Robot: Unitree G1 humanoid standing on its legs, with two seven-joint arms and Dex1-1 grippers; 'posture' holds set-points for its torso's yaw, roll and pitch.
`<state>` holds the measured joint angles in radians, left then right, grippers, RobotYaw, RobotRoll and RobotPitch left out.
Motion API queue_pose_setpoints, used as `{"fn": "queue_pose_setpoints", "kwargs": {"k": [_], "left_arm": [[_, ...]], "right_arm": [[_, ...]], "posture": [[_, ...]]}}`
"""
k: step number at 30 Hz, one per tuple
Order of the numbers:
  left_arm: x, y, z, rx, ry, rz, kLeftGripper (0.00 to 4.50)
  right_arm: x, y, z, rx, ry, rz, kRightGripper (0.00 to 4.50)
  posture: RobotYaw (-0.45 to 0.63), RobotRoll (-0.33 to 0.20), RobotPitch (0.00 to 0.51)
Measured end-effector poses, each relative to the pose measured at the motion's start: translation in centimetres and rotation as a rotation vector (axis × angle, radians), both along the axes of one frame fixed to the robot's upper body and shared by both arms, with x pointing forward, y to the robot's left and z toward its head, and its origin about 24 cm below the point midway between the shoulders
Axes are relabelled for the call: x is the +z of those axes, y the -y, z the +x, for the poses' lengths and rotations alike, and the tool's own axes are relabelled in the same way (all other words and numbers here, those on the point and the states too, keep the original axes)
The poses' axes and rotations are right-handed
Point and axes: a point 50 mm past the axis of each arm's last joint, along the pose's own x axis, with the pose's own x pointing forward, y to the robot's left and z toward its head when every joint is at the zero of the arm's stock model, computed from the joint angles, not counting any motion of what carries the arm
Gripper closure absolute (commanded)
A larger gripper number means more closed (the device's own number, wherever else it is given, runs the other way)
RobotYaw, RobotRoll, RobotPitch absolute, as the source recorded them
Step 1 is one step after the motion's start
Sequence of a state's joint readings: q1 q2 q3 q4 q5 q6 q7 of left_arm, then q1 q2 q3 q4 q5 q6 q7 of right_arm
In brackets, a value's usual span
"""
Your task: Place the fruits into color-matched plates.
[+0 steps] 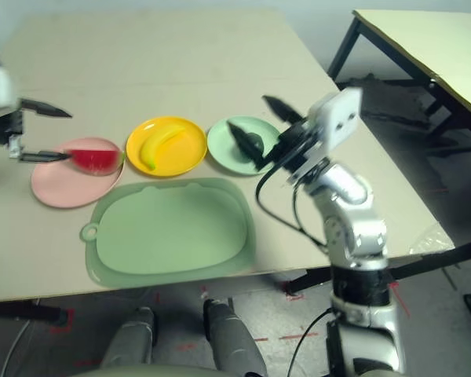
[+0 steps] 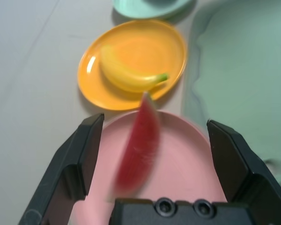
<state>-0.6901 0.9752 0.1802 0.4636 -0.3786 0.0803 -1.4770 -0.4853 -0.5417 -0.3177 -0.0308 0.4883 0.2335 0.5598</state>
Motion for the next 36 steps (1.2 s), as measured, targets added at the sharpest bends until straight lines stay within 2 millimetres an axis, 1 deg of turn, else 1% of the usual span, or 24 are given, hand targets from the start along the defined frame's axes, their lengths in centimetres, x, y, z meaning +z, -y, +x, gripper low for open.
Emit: {"fn": "queue_pose_setpoints", "kwargs": {"k": [1, 2, 3, 4, 6, 8, 11, 12, 14, 16, 18, 21, 25, 27, 29, 32, 36], "left_arm": [[-0.3, -0.5, -0.8, 0.053, 0.003, -0.074, 0.02], [-0.7, -1.1, -1.7, 0.121, 0.018, -0.146, 0.02], [-1.0, -1.6, -2.4, 0.183, 0.034, -0.213, 0.02], [-1.6, -2.0, -3.2, 0.249, 0.047, -0.296, 0.02], [-2.9, -2.7, -4.7, 0.359, 0.069, -0.416, 0.02], [-4.5, -3.6, -6.0, 0.499, 0.09, -0.533, 0.02], [-6.6, -5.8, -7.9, 0.751, 0.168, -0.735, 0.02], [-7.8, -6.5, -9.0, 0.856, 0.203, -0.795, 0.02], [-9.8, -6.7, -10.7, 0.965, 0.219, -0.838, 0.02], [-11.1, -6.2, -11.4, 1.007, 0.207, -0.822, 0.02], [-11.8, -5.6, -11.4, 1.008, 0.191, -0.76, 0.02], [-13.4, -4.9, -10.9, 0.998, 0.14, -0.668, 0.02], [-16.2, -4.9, -9.8, 0.995, 0.026, -0.507, 0.02], [-17.1, -4.8, -9.2, 0.984, 0.002, -0.484, 0.02], [-17.4, -4.9, -8.6, 0.971, -0.006, -0.471, 0.02], [-17.1, -5.8, -8.5, 0.97, 0.009, -0.436, 0.02], [-16.3, -7.2, -9.0, 0.993, 0.037, -0.404, 0.02]], "right_arm": [[-0.4, 1.0, 0.0, -0.053, -0.013, 0.042, 0.0], [-1.1, 1.8, -0.2, -0.102, -0.02, 0.087, 0.0], [-2.0, 2.4, -0.5, -0.142, -0.032, 0.117, 0.0], [-3.3, 2.9, -0.9, -0.176, -0.056, 0.146, 0.0], [-5.5, 3.2, -1.7, -0.22, -0.09, 0.178, 0.0], [-7.6, 4.0, -3.0, -0.292, -0.117, 0.178, 0.0], [-9.2, 5.4, -4.6, -0.411, -0.112, 0.129, 0.0], [-10.0, 6.2, -5.3, -0.467, -0.107, 0.122, 0.0], [-11.6, 7.5, -6.8, -0.551, -0.113, 0.137, 0.0], [-12.6, 8.0, -7.5, -0.588, -0.122, 0.158, 0.0], [-13.0, 8.4, -7.9, -0.605, -0.116, 0.158, 0.0], [-13.4, 9.3, -8.7, -0.608, -0.103, 0.132, 0.0], [-14.5, 9.4, -9.5, -0.54, -0.134, 0.112, 0.0], [-15.1, 9.3, -9.7, -0.48, -0.179, 0.102, 0.0], [-15.6, 9.0, -9.9, -0.378, -0.234, 0.054, 0.0], [-15.9, 8.7, -10.5, -0.227, -0.293, -0.039, 0.0], [-15.3, 8.2, -10.9, -0.117, -0.286, -0.07, 0.0]], "posture": [[0.03, 0.0, 0.156], [0.03, 0.0, 0.156], [0.06, 0.0, 0.154], [0.06, 0.0, 0.153], [0.07, 0.0, 0.149], [0.07, 0.0, 0.146], [0.08, 0.0, 0.142], [0.08, 0.0, 0.142], [0.08, 0.0, 0.142], [0.08, 0.0, 0.142], [0.07, 0.0, 0.142], [0.06, 0.0, 0.143], [0.03, 0.0, 0.146], [0.02, 0.0, 0.145], [0.02, 0.0, 0.145], [0.02, 0.0, 0.144], [0.03, 0.0, 0.145]]}}
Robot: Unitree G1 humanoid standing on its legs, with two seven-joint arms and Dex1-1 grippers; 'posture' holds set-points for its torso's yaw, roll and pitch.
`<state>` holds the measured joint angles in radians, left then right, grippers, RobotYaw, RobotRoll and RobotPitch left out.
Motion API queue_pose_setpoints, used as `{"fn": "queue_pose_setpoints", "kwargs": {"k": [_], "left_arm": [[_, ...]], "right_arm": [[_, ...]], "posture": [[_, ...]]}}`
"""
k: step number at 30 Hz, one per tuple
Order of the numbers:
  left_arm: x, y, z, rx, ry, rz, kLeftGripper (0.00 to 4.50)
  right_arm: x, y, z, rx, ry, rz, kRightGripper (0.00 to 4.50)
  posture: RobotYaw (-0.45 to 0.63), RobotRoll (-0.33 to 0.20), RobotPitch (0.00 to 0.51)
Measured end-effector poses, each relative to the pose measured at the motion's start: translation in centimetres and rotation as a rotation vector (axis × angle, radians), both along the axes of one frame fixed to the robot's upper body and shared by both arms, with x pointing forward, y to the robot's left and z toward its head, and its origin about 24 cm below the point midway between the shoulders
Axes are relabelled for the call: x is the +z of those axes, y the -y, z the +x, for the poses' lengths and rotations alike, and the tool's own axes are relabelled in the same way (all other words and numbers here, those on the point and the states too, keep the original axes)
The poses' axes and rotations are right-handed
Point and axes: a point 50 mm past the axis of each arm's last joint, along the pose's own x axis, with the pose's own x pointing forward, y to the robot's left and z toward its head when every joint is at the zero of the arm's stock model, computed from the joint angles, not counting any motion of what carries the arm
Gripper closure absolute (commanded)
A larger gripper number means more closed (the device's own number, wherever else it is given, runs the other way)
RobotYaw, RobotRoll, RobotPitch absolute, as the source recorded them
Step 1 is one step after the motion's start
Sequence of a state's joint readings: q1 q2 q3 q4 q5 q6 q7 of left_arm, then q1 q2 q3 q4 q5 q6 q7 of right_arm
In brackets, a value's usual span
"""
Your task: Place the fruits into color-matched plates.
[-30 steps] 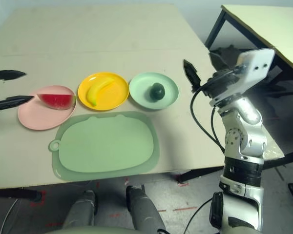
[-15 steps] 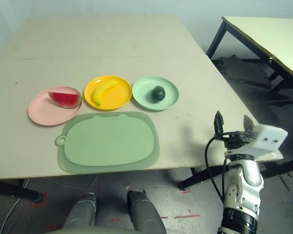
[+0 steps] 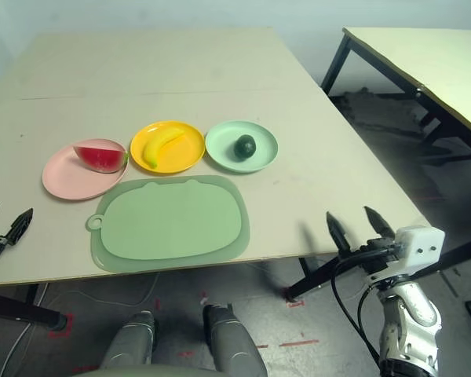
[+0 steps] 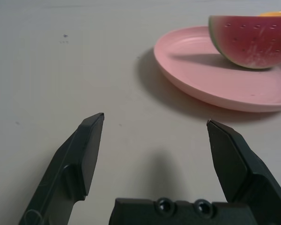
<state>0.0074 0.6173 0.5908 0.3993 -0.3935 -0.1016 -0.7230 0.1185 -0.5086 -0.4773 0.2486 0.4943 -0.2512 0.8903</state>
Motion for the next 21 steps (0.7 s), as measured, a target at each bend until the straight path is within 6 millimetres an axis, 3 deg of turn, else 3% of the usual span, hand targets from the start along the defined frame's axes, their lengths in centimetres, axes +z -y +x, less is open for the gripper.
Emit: {"fn": "queue_pose_setpoints", "kwargs": {"k": [11, 21], "left_arm": [[-0.1, -0.9, -1.4, 0.036, -0.009, 0.016, 0.02], [0.4, -0.6, -0.8, 0.02, 0.025, 0.028, 0.02]], "right_arm": [[0.7, -1.5, 2.0, -0.005, 0.09, 0.042, 0.0], [1.5, -1.7, 3.9, -0.096, 0.123, 0.108, 0.0]], "posture": [[0.06, 0.0, 0.165], [0.08, 0.0, 0.163]]}}
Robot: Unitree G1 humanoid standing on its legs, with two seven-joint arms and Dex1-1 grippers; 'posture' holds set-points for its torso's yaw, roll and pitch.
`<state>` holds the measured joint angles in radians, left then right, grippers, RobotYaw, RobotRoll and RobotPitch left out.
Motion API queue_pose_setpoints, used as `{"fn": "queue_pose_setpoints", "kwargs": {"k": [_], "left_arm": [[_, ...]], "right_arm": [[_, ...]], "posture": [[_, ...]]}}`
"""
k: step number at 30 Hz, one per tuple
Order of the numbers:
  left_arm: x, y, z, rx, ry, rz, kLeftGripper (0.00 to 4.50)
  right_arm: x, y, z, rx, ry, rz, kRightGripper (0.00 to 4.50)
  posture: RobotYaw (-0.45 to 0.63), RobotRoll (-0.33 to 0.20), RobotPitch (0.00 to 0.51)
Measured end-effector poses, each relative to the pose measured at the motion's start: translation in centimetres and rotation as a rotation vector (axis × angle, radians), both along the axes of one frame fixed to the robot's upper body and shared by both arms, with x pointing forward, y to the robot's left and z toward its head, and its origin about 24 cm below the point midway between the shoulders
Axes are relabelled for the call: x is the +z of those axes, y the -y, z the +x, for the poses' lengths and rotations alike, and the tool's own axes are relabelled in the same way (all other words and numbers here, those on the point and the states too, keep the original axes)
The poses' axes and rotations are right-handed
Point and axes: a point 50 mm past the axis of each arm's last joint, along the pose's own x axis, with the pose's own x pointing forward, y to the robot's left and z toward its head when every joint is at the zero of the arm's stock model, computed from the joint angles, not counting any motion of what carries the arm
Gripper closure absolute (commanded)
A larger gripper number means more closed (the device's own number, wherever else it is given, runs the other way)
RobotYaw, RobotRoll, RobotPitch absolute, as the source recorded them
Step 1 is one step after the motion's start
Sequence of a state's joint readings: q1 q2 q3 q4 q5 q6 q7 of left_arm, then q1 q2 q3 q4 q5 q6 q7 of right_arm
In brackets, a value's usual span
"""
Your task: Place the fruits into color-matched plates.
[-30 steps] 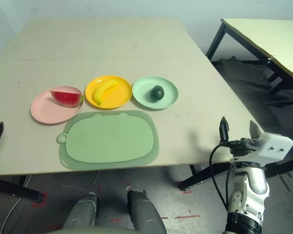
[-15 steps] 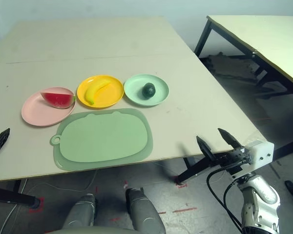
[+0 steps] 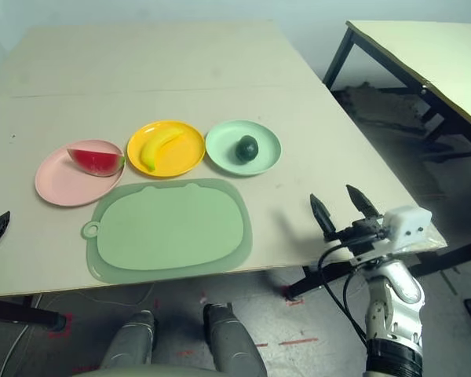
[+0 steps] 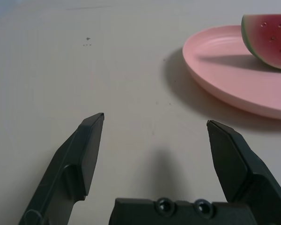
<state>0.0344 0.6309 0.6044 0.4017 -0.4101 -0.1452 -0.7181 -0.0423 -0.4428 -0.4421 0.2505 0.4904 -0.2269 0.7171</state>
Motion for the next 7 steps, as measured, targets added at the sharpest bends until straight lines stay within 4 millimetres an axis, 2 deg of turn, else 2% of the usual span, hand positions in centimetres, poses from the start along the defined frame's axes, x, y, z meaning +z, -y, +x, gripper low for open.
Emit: {"fn": "queue_pose_setpoints", "kwargs": {"k": [7], "left_arm": [[0.2, 0.47, 0.62, -0.016, 0.03, 0.004, 0.02]], "right_arm": [[0.36, -0.08, 0.49, -0.005, 0.008, 0.011, 0.0]], "posture": [[0.09, 0.0, 0.143]]}}
